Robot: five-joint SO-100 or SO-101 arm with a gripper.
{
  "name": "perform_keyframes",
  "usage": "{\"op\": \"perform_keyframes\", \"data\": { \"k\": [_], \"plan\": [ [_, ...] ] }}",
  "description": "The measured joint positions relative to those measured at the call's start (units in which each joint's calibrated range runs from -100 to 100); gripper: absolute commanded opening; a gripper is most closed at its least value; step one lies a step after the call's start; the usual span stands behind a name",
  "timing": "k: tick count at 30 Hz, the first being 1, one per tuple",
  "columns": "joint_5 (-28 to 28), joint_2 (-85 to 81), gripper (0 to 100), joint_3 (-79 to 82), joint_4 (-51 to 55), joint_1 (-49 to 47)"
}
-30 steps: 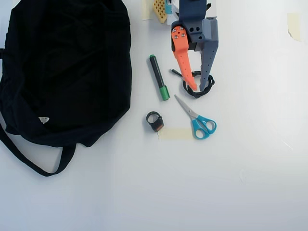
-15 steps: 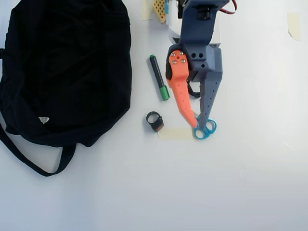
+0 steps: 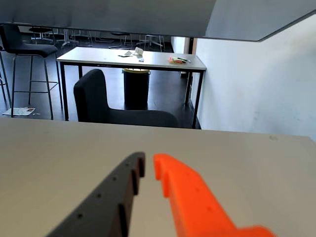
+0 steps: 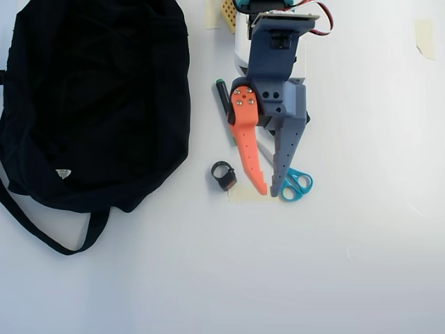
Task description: Put the bike light into the black bag
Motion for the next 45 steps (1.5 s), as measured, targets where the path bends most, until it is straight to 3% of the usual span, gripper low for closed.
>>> {"op": "perform_keyframes", "data": {
  "k": [16,34,45],
  "plan": [
    [-0.05,0.0,2,5.9,1.46,0.07],
    [0.1,-0.25,2,-0.63,43.37,7.27],
    [5.57,-0.25,2,-0.63,51.27,8.74]
  ]
}}
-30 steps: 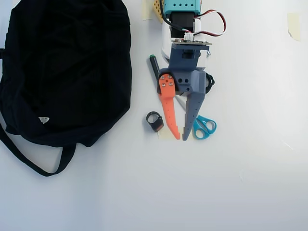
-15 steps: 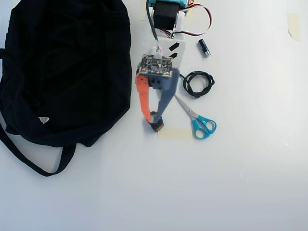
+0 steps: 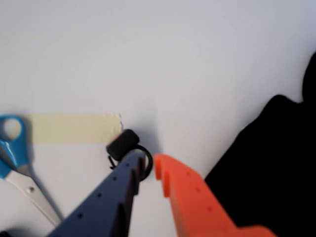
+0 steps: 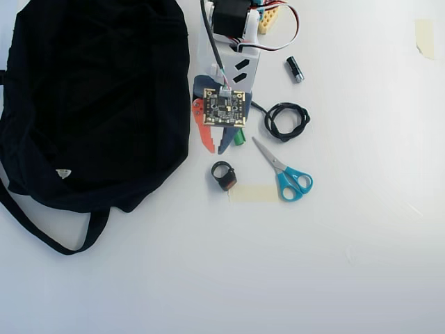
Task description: Put the bike light into the black bag
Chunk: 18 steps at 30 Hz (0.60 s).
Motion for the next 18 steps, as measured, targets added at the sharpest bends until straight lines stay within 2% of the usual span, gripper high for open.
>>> {"op": "perform_keyframes", "data": {
  "k": [18],
  "plan": [
    [11.09,3.32,2,0.39,-3.18,4.56]
  ]
}}
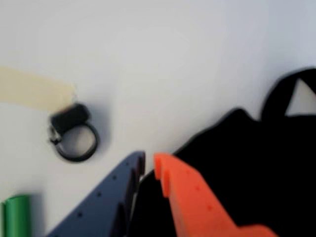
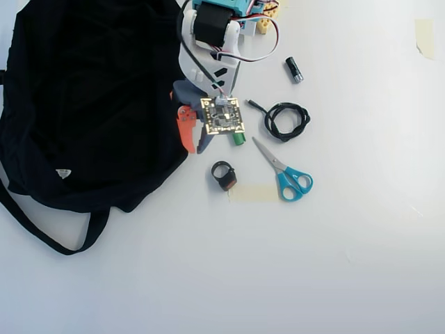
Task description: Put the bike light into the black bag
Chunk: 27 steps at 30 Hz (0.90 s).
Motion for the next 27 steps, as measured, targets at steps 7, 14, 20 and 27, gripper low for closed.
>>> {"op": "perform_keyframes", "data": {
  "k": [7,14,20,27],
  "plan": [
    [9.62,6.31,2,0.08,-0.26,-0.22],
    [11.77,10.79,2,-1.65,-0.26,-0.37],
    [12.26,14.28,2,-4.72,-0.26,-2.42],
    [12.26,16.19,2,-6.37,-0.26,-4.7]
  ]
}}
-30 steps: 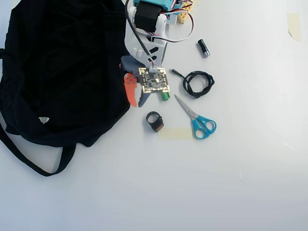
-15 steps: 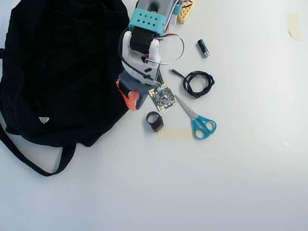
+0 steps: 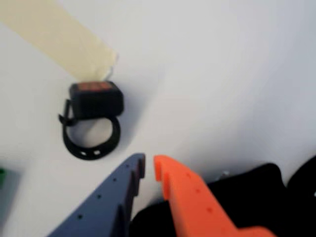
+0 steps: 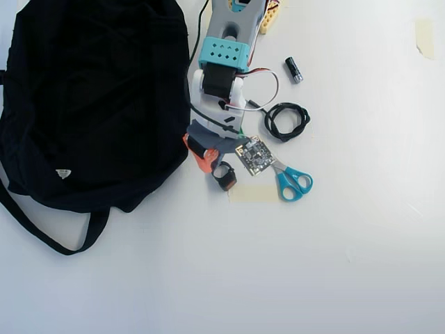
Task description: Put the bike light into the black bag
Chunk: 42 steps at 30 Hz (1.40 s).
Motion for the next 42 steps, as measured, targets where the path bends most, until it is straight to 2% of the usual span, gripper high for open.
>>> {"op": "perform_keyframes", "data": {
  "k": [15,21,30,36,42],
  "plan": [
    [-0.29,4.9,3,-0.16,0.0,-1.84],
    [-0.44,5.15,14,-0.24,0.0,-1.84],
    [-1.76,5.15,16,-0.24,0.0,-2.65],
    [-1.81,8.05,26,-0.31,0.0,-2.94],
    [-1.81,8.88,21,-0.39,-0.09,-2.94]
  ]
}}
